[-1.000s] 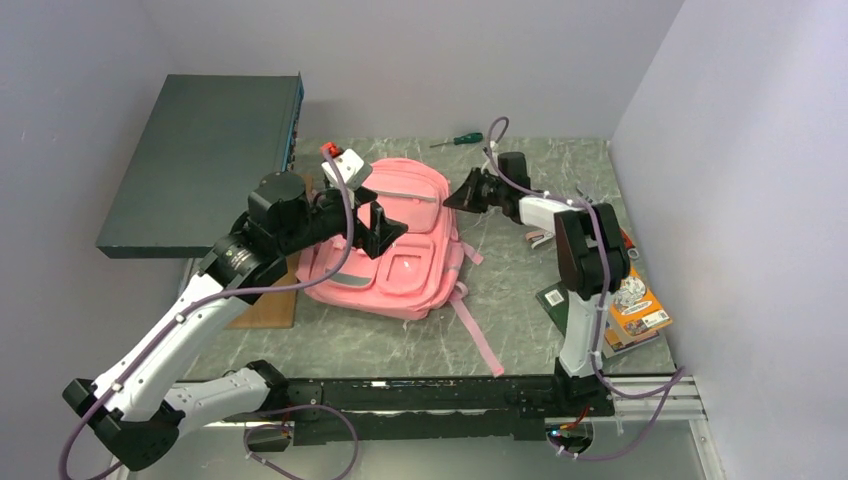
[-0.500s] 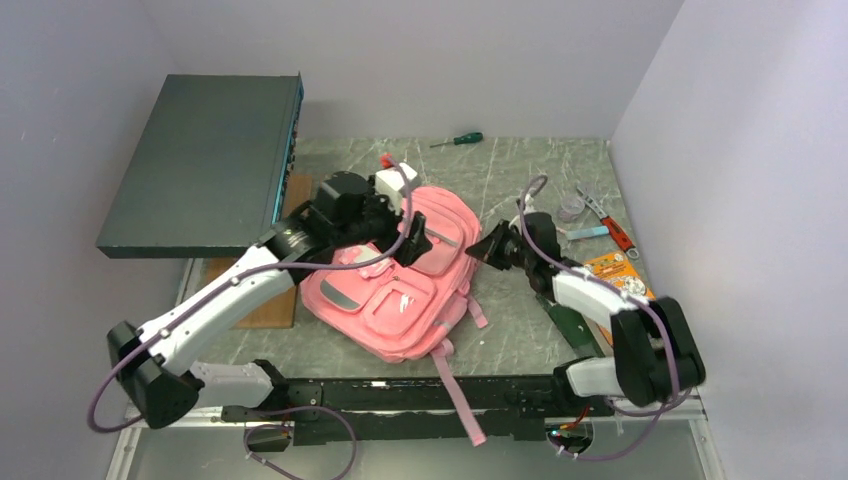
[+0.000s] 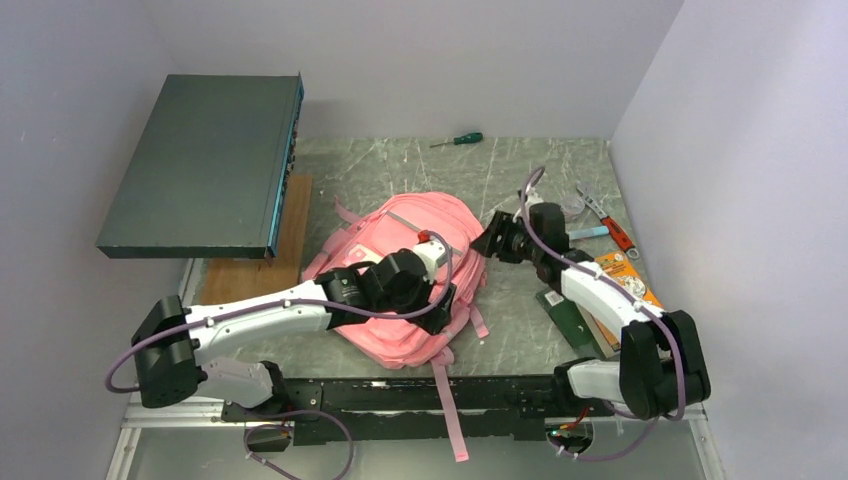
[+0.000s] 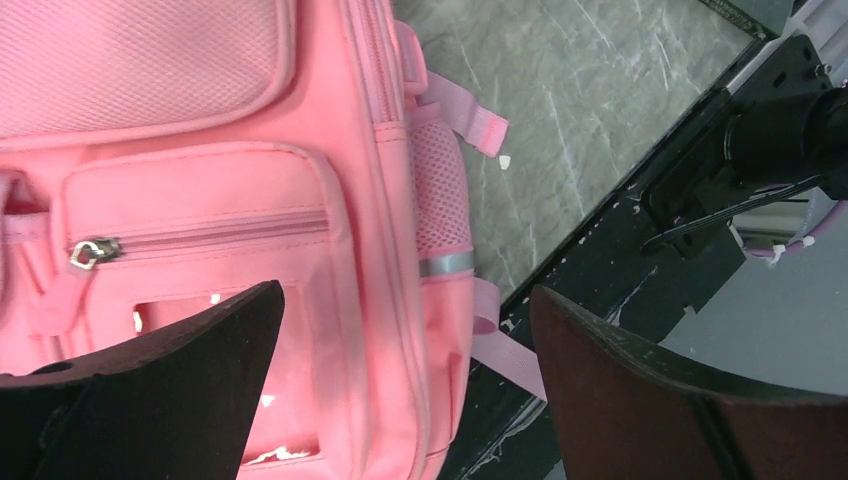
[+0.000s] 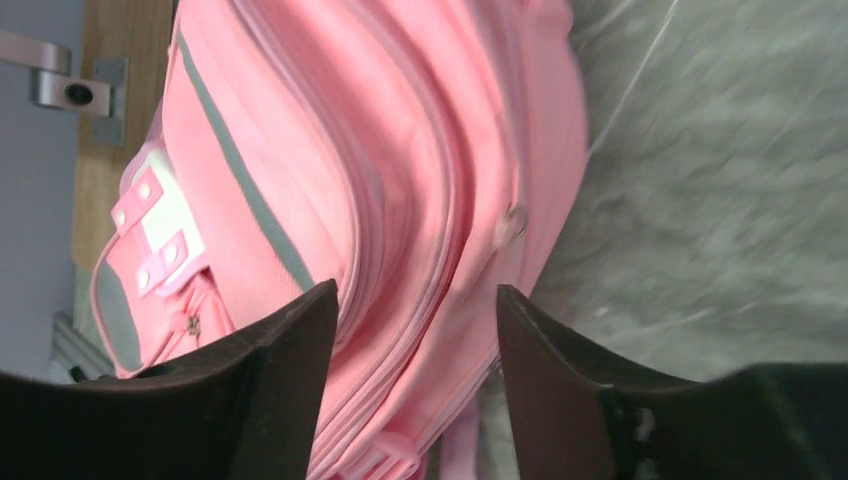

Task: Pack the student bag
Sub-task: Adjust the student bag at the center of the board.

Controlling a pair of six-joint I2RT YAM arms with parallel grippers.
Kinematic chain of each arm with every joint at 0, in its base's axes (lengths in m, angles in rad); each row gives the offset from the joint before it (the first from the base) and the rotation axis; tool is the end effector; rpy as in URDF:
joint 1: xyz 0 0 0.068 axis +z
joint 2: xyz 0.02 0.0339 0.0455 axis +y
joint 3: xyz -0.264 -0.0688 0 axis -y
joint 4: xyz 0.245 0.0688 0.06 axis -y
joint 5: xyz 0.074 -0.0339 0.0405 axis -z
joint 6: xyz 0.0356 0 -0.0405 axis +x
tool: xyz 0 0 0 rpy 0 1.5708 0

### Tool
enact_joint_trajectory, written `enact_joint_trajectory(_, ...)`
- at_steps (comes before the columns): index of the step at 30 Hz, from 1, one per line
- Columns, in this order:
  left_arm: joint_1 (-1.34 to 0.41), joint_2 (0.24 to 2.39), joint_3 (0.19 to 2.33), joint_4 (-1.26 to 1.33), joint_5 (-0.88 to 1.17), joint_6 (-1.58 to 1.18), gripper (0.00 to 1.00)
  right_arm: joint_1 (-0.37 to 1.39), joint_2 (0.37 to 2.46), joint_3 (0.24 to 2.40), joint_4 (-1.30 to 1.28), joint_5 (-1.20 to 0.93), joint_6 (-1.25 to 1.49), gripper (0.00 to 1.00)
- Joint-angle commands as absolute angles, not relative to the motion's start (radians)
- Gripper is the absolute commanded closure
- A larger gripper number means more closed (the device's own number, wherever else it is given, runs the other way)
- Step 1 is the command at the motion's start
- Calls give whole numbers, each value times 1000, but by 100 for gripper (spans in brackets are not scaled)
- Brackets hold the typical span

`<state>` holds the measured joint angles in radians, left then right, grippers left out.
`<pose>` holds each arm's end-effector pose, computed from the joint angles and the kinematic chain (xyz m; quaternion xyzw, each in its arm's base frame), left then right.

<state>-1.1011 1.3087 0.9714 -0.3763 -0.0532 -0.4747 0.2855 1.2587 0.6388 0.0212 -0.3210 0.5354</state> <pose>0.1309 -0.2537 0.2723 0.2696 0.8684 -0.2774 0.3102 0.2485 0.0846 0.2105 0.0347 0.8753 0.3136 0.3664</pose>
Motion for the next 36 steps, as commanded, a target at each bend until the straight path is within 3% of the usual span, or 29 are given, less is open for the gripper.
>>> enact_joint_trajectory(1,-1151,1354,1009,-361,-98,-562,1,212,1300,764,-17,-399,432,31)
enact_joint_trajectory(6,-1154,1390,998,-343,-17,-567,1,204,1449,947,-74,-438,390,13)
enact_joint_trajectory(14,-1145,1538,1051,-414,-27,-555,3,176,1753,1163,-151,-508,365,11)
enact_joint_trajectory(16,-1128,1568,1046,-418,-36,-567,4,176,1786,1154,-100,-597,400,17)
enact_joint_trajectory(19,-1082,1607,1029,-420,-59,-579,5,175,1801,1097,-6,-669,464,34)
enact_joint_trajectory(23,-1006,1659,1027,-433,-74,-578,7,156,1760,981,98,-705,539,76)
enact_joint_trajectory(26,-944,1695,1050,-451,-92,-561,6,133,1695,833,193,-750,616,96)
enact_joint_trajectory(28,-899,1715,1065,-447,-84,-544,6,134,1642,751,221,-753,633,100)
enact_joint_trajectory(36,-767,1835,1253,-506,-145,-494,4,201,1334,451,192,-660,639,99)
